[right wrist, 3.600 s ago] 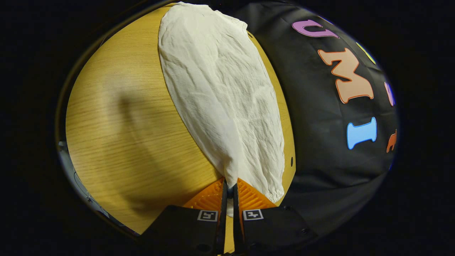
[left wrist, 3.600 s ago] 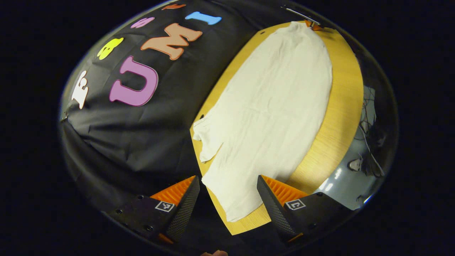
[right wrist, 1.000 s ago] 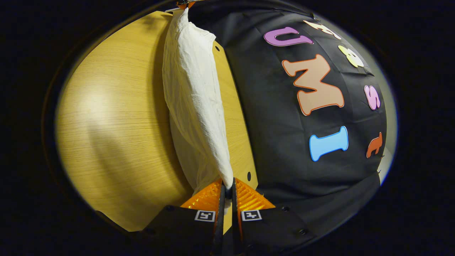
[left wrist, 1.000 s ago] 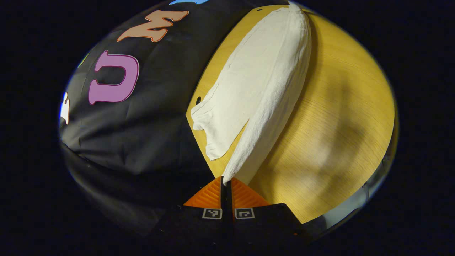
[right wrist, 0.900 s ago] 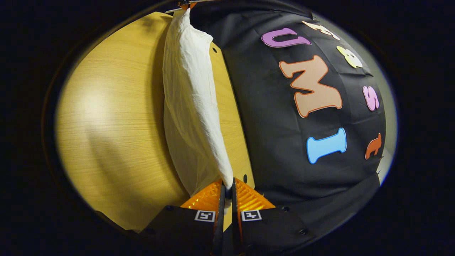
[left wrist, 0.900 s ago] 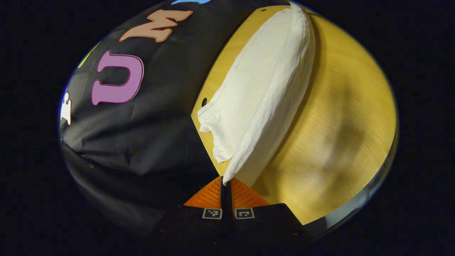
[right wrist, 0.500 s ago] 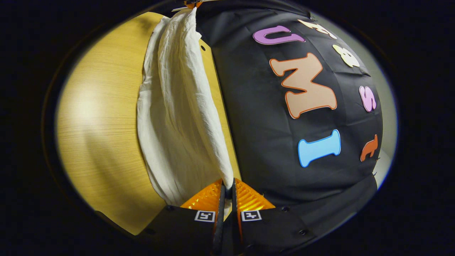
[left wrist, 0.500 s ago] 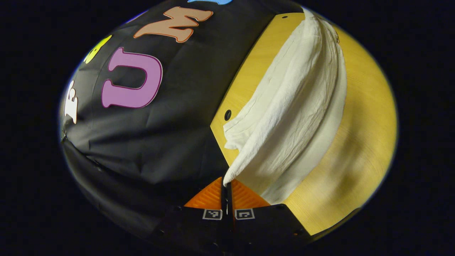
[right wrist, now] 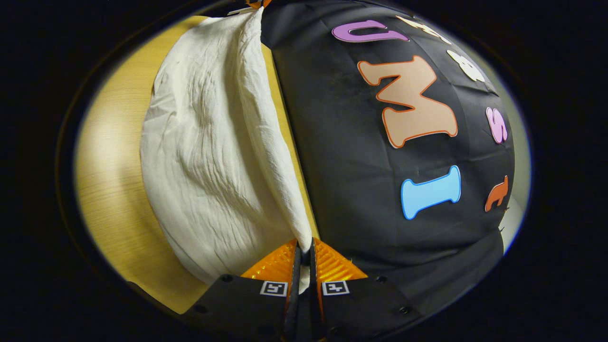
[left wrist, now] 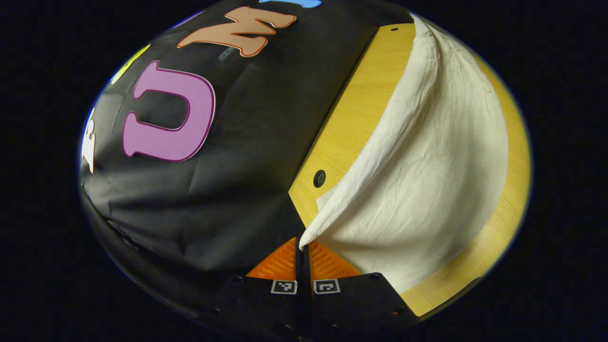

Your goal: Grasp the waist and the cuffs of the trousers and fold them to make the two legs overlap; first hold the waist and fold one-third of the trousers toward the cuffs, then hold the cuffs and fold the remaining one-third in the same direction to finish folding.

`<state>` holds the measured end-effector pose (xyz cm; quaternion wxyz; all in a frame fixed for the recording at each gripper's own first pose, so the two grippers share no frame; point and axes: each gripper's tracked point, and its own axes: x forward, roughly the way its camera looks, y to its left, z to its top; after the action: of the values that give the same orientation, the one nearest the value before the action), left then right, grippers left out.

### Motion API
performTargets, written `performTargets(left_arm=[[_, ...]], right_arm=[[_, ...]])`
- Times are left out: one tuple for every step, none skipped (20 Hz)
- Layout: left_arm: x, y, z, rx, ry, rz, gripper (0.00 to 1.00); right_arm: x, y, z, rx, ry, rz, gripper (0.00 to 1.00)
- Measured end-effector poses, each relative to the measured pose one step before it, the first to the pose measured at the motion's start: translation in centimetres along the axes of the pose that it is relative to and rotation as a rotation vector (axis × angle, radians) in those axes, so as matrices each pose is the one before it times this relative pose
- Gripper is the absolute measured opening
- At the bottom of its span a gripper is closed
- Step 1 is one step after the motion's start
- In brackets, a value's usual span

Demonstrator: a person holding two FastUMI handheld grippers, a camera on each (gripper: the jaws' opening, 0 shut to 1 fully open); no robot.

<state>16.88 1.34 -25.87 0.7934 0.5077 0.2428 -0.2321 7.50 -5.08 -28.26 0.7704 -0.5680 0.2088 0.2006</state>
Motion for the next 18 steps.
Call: performTargets(left_arm=[[0.902,0.046,0.394,-0.00899,-0.01223,-0.00470,0.00],[1.053,-0.092,0.408,-0.00326,-0.01118,-0.00201,0.00],[0.910,-0.183,0.196,0.00336,-0.00657,-0.00145,0.00],[1.133,-0.301,0.374,0.01317,-0.00526,-0.00315,0.00],[1.193,-0.405,0.169,0.01260,-0.00127,-0.00523,0.00],[1.069,-0.601,0.110,0.00569,-0.00113,-0.00808,0.00],[0.868,-0.650,0.117,-0.00185,-0.00271,-0.01131,0.00],[1.015,-0.764,-0.095,-0.00236,0.00160,-0.01310,0.00],[0.918,-0.663,-0.330,0.00019,0.00637,-0.01113,0.00],[0.783,-0.556,-0.324,0.00190,0.00959,-0.00384,0.00],[0.483,-0.457,-0.186,-0.00308,0.00636,0.00013,0.00],[0.251,-0.270,-0.052,-0.01175,-0.00463,0.00318,0.00],[-0.042,-0.024,0.192,-0.01792,-0.00983,0.00979,0.00],[-0.014,-0.058,0.098,-0.02168,-0.00438,0.00847,0.00],[-0.281,-0.075,-0.046,-0.03158,-0.00085,0.00454,0.00],[-0.342,0.049,0.253,-0.04431,-0.00668,0.00644,0.01],[-0.762,-0.161,0.382,-0.06000,-0.01494,0.00175,0.25],[-0.703,0.083,0.640,-0.06197,-0.01915,0.01359,0.49]], right_arm=[[0.658,0.210,-0.291,0.00049,0.01440,0.00517,0.13],[0.573,0.202,-0.285,-0.00292,0.01342,0.00207,0.12],[0.960,0.212,-0.060,-0.00531,0.01286,-0.00221,0.12],[0.849,0.281,0.136,-0.00285,0.01277,-0.00421,0.12],[0.718,0.295,-0.051,0.00352,0.01563,-0.00325,0.13],[0.916,0.386,0.083,0.00529,0.01409,0.00311,0.12],[1.011,0.590,-0.086,0.00278,0.01362,0.00411,0.12],[0.844,0.485,0.077,0.00191,0.01359,0.00395,0.12],[0.812,0.828,0.084,0.00377,0.01156,0.00071,0.13],[0.856,0.687,-0.031,0.00153,0.01234,0.00177,0.13],[0.464,0.255,-0.088,0.00103,0.01017,-0.00629,0.12],[0.681,0.457,-0.080,0.01241,0.00971,0.00543,0.13],[0.493,0.138,-0.030,0.01685,0.01035,-0.00422,0.14],[0.115,-0.242,-0.034,0.02153,0.00756,-0.01094,0.16],[-0.113,-0.250,0.149,0.04265,0.00435,-0.00816,0.46],[-0.383,-0.376,0.248,0.07064,-0.00373,-0.00167,0.55],[-0.286,-0.299,0.112,0.08469,-0.00003,-0.00292,0.69],[-0.553,-0.547,0.079,0.08525,0.00018,-0.00858,0.83]])
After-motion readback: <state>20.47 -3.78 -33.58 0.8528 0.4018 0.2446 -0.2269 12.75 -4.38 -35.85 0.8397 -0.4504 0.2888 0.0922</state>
